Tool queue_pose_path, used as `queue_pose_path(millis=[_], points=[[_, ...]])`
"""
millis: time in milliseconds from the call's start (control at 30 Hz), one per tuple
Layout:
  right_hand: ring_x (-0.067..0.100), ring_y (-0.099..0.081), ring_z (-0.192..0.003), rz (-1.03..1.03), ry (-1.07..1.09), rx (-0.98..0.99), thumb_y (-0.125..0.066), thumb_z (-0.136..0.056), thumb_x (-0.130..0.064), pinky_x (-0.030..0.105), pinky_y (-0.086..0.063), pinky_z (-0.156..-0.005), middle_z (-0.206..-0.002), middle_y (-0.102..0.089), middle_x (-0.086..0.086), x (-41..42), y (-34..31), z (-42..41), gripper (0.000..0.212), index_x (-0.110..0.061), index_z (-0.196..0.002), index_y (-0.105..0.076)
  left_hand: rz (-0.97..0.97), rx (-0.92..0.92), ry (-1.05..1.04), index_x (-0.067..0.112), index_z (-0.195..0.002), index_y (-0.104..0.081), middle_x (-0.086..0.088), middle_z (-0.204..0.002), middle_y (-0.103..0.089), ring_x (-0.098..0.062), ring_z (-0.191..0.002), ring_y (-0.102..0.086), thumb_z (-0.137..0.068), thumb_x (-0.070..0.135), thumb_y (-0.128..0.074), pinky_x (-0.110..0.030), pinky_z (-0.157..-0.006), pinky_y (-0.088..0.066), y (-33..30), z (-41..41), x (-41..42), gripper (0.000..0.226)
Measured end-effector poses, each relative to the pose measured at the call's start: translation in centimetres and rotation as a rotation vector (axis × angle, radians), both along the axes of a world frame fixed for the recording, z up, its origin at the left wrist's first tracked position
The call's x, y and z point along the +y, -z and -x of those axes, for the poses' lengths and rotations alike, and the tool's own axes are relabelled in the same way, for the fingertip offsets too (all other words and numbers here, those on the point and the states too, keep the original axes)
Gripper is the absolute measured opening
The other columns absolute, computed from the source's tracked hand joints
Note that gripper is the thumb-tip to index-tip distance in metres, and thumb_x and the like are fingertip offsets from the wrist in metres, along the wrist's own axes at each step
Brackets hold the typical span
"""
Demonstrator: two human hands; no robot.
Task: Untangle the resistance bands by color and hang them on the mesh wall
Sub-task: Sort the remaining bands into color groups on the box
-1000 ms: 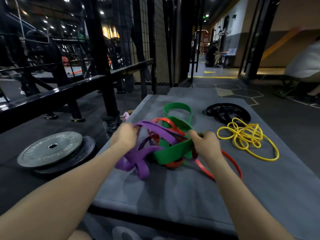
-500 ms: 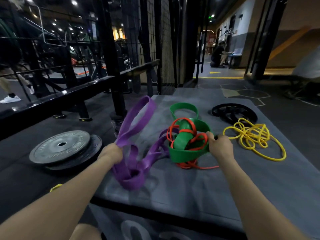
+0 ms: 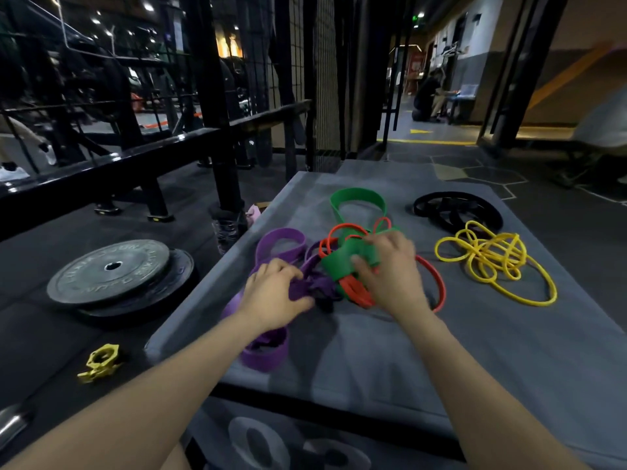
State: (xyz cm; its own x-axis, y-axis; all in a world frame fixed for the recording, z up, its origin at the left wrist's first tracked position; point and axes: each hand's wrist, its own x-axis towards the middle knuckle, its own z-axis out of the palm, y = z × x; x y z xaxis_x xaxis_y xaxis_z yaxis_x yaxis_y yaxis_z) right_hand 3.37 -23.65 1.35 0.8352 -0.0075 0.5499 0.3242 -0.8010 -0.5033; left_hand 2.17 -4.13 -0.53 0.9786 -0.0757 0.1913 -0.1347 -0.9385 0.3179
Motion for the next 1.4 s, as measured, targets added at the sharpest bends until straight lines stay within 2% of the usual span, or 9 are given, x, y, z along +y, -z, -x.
queue_pose_path(millis=[133,400,533,667,800,933,1100,1233,1400], points=[[0.034,-0.041,-0.118,0.369,-0.154,0.129,-0.071,-0.075,-0.036,0.039,-0.031,-0.105,-0.129,-0.045,0.014,1.3,2.0,0.0,0.064,-0.006,-0.128,-0.05,-0.071,-0.044,-0.026,0.026,-0.126,-0.049,0.002,-0.129,-0.044,-0.022,-0.122,-0.04,-0.076,0.045,-0.065,-0.031,-0.105,-0.029,1.1,-0.2,-0.3,0.055],[0.044,-0.047,-0.12,0.447,0.13,0.124,-0.087,-0.049,-0.042,0.046,-0.041,-0.101,-0.134,-0.044,0.028,1.6,4.1,-2.1,0.102,-0.007,-0.134,-0.044,-0.135,0.036,-0.173,0.022,-0.14,-0.027,-0.008,-0.149,-0.017,-0.029,-0.139,-0.018,-0.073,0.047,-0.069,-0.039,-0.116,-0.018,2.1,-2.1,-0.3,0.083],[0.037,-0.028,-0.134,0.345,0.158,0.162,-0.074,-0.073,-0.038,0.043,-0.034,-0.107,-0.149,-0.023,0.019,0.8,3.9,-3.4,0.09,-0.022,-0.146,-0.024,-0.18,0.191,-0.291,0.02,-0.138,-0.03,-0.011,-0.141,-0.033,-0.033,-0.13,-0.036,-0.077,0.052,-0.064,-0.042,-0.107,-0.03,2.2,-3.2,-0.3,0.077],[0.031,-0.042,-0.121,0.229,0.208,0.186,-0.062,-0.084,-0.034,0.041,-0.044,-0.088,-0.134,-0.045,0.01,0.0,2.4,-4.4,0.066,-0.024,-0.142,-0.031,-0.255,0.203,-0.296,0.031,-0.126,-0.048,-0.006,-0.129,-0.041,-0.029,-0.117,-0.047,-0.084,0.032,-0.062,-0.041,-0.096,-0.037,1.9,-4.1,-1.2,0.044],[0.035,-0.055,-0.106,0.141,0.248,0.138,-0.057,-0.088,-0.034,0.039,-0.043,-0.073,-0.113,-0.063,0.011,-1.2,1.2,-4.4,0.045,-0.023,-0.13,-0.044,-0.174,0.159,-0.292,0.026,-0.122,-0.054,-0.01,-0.127,-0.041,-0.031,-0.118,-0.044,-0.087,0.002,-0.045,-0.045,-0.095,-0.036,1.1,-4.4,-2.2,0.043],[0.04,-0.058,-0.101,-0.013,0.313,0.154,-0.056,-0.089,-0.034,0.042,-0.045,-0.076,-0.106,-0.065,0.018,-3.0,0.1,-4.2,0.041,-0.021,-0.126,-0.046,0.006,-0.042,-0.283,0.021,-0.117,-0.055,-0.013,-0.126,-0.04,-0.037,-0.117,-0.041,-0.089,0.006,-0.044,-0.048,-0.095,-0.037,-1.6,-7.0,-1.8,0.034],[0.04,-0.059,-0.095,-0.158,0.342,0.129,-0.059,-0.088,-0.036,0.041,-0.045,-0.069,-0.101,-0.066,0.016,-5.2,-0.5,-3.8,0.039,-0.016,-0.12,-0.049,0.03,-0.373,-0.142,0.013,-0.104,-0.054,-0.012,-0.117,-0.04,-0.032,-0.108,-0.039,-0.085,-0.004,-0.042,-0.041,-0.074,-0.037,-6.4,-12.0,-3.9,0.029],[0.038,-0.06,-0.096,-0.183,0.352,0.106,-0.062,-0.086,-0.037,0.042,-0.05,-0.071,-0.104,-0.067,0.013,-6.5,-0.6,-3.5,0.045,-0.019,-0.124,-0.048,0.038,-0.55,-0.083,0.011,-0.106,-0.049,-0.013,-0.113,-0.038,-0.032,-0.105,-0.039,-0.083,-0.005,-0.045,-0.042,-0.075,-0.04,-7.1,-14.9,-6.4,0.028],[0.032,-0.057,-0.109,-0.194,0.287,0.129,-0.067,-0.082,-0.035,0.04,-0.049,-0.081,-0.119,-0.063,0.008,-7.0,-0.3,-3.5,0.06,-0.022,-0.135,-0.042,-0.402,0.021,0.066,0.029,-0.141,-0.028,-0.012,-0.147,-0.014,-0.033,-0.137,-0.019,-0.081,0.003,-0.049,-0.045,-0.114,-0.021,-1.5,-14.8,-4.5,0.069]])
